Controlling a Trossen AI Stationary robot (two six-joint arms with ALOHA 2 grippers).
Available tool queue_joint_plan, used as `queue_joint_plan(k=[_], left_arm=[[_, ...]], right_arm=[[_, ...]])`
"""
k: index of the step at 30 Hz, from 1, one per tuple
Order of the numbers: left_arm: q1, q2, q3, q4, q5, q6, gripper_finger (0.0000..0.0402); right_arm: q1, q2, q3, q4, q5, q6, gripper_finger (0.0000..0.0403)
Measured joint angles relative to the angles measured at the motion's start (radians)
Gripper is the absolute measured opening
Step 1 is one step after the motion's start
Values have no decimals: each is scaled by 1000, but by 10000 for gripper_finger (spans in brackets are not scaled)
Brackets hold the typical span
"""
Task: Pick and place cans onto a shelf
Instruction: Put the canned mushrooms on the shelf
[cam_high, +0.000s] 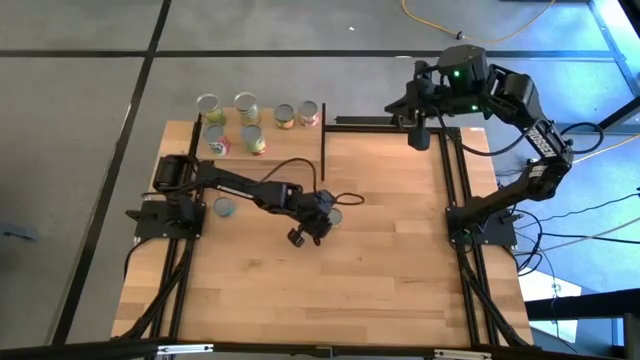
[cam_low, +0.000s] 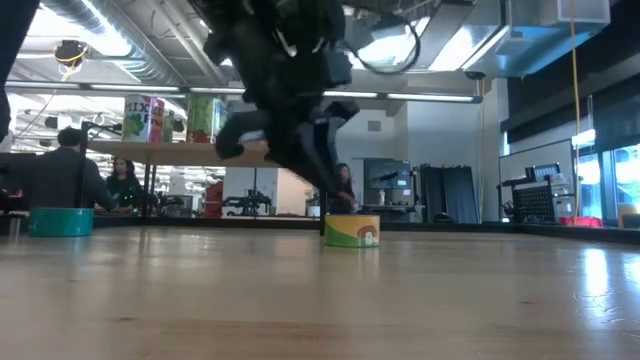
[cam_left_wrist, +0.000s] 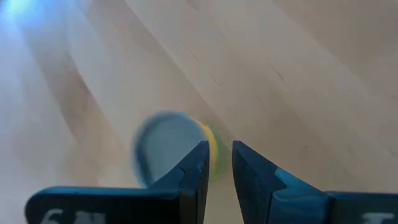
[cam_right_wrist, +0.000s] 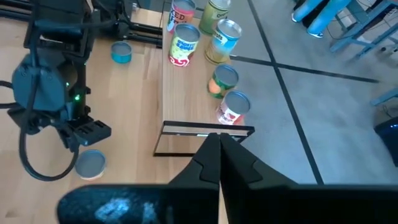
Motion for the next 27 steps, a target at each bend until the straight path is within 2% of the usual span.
queue_joint_plan(k=[12,19,27], left_arm=[[0,82,-1,13,-108,56,63],[0,105,1,21,-112,54,63],[1,112,1,37,-107,-30,53]], right_arm=[[-2,0,0,-5,-2,0,0],[-2,0,0,-5,-2,0,0],[-2,0,0,-5,-2,1,0]])
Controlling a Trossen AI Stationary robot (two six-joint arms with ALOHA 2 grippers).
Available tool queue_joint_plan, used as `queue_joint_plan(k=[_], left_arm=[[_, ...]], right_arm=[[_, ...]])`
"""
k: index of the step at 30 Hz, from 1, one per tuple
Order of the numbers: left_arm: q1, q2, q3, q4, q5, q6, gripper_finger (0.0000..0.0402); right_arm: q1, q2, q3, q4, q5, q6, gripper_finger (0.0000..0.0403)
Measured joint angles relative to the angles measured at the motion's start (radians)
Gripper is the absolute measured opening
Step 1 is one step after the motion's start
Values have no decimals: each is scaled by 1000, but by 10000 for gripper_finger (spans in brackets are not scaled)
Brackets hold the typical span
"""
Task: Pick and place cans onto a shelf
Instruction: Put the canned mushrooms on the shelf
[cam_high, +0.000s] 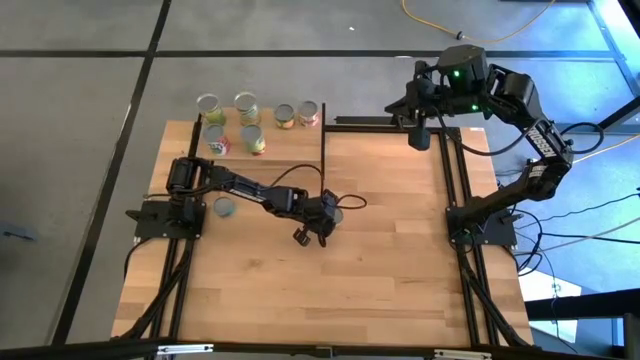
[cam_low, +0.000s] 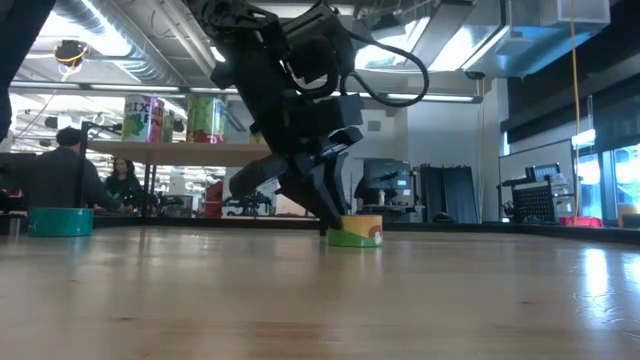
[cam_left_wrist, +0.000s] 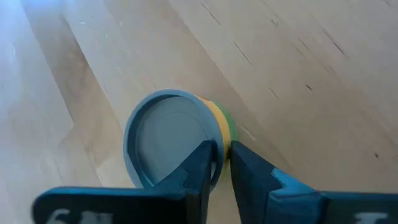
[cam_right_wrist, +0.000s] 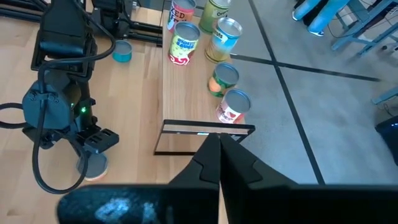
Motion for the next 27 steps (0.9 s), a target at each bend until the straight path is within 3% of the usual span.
queue_joint_plan(k=[5,10,14,21,27], left_arm=[[-3,-2,1,-35,30,-20,8],[-2,-9,13,-81,57,-109,4],[-3,-29,95,-252,75,-167,3],[-3,-67,366,-550,71,-209,2],[9,-68,658,-817,-41,-326,1]], right_arm=[[0,0,0,0,0,3,0],[0,0,0,0,0,3,0],[0,0,0,-1,0,3,0],[0,0,0,-1,1,3,0],[0,0,0,-1,1,-1,0]])
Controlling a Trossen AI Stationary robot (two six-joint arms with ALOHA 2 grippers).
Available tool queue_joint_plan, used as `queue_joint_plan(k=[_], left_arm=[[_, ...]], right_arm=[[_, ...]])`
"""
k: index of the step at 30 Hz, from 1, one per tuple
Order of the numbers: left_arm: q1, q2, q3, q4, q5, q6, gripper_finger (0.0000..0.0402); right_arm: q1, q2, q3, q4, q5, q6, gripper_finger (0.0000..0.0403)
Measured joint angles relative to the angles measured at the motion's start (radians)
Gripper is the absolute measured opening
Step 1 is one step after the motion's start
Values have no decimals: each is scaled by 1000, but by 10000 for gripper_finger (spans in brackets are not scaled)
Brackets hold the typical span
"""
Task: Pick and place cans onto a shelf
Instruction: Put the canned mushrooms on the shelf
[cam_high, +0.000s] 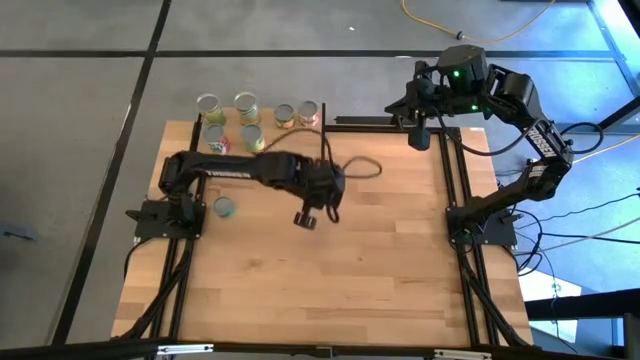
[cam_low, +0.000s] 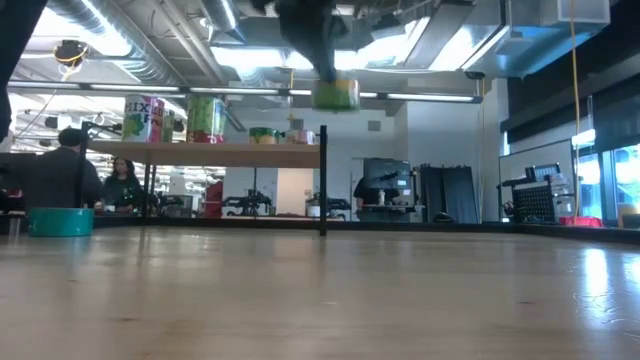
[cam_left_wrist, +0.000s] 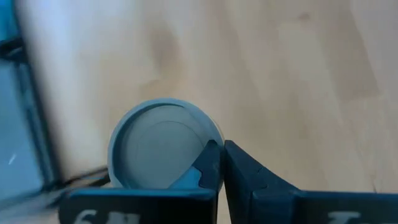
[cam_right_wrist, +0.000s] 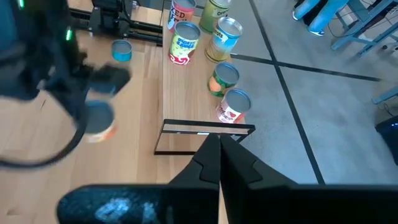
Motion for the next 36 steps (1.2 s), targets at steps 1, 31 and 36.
queue_joint_plan(k=[1,31,36], left_arm=[[6,0,46,-36,-28,-30,1],[301,-4,217,-217,-5,-323,0],[310,-2,84,-164,-12,-294,0]], right_arm=[[0,0,0,0,0,0,0],[0,0,0,0,-1,-3,0],[0,0,0,0,-1,-3,0]])
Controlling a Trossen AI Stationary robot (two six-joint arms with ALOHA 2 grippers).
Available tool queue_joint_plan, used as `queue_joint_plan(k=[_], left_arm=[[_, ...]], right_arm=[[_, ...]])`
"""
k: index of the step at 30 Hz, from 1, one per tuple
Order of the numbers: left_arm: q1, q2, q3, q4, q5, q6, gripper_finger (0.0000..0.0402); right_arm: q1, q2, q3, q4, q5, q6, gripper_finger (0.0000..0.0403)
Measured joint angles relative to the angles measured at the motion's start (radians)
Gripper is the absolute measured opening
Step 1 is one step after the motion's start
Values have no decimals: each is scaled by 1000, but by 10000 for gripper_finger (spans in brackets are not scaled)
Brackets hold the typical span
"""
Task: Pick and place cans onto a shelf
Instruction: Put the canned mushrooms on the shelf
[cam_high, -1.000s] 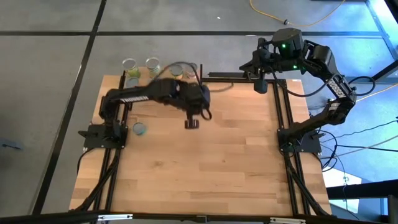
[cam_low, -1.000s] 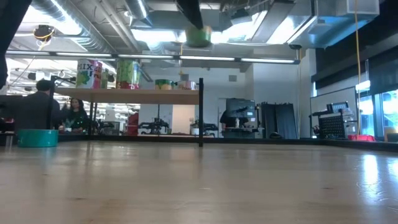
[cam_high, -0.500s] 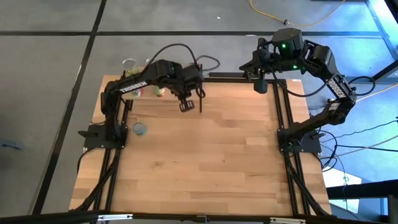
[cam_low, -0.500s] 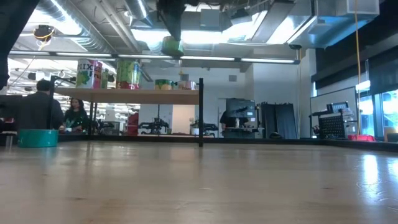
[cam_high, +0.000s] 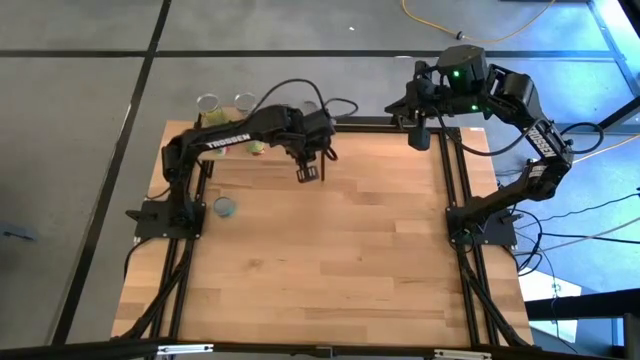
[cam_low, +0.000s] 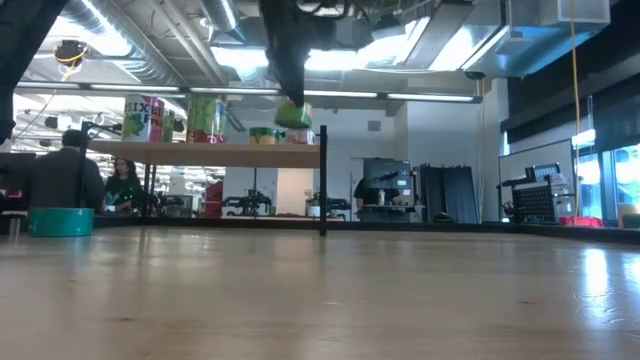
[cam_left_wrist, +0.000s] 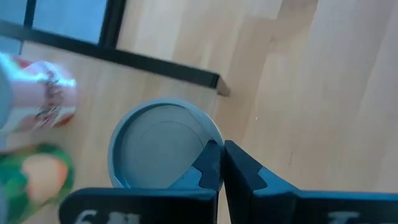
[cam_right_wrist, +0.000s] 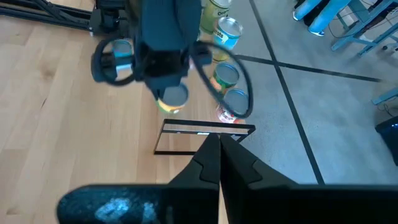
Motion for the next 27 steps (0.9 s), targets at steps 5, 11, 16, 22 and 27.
queue_joint_plan(k=[5,11,16,22,27], left_arm=[[11,0,-73,120,-1,48,0],[38,0,-110,145,-62,52,0],[55,0,-121,147,-22,76,0],[54,0,-121,172,-19,125,6],[54,0,-121,170,-36,127,30]], right_arm=[[0,0,0,0,0,0,0],[0,0,0,0,0,0,0],[0,0,0,0,0,0,0],[0,0,0,0,0,0,0],[0,0,0,0,0,0,0]])
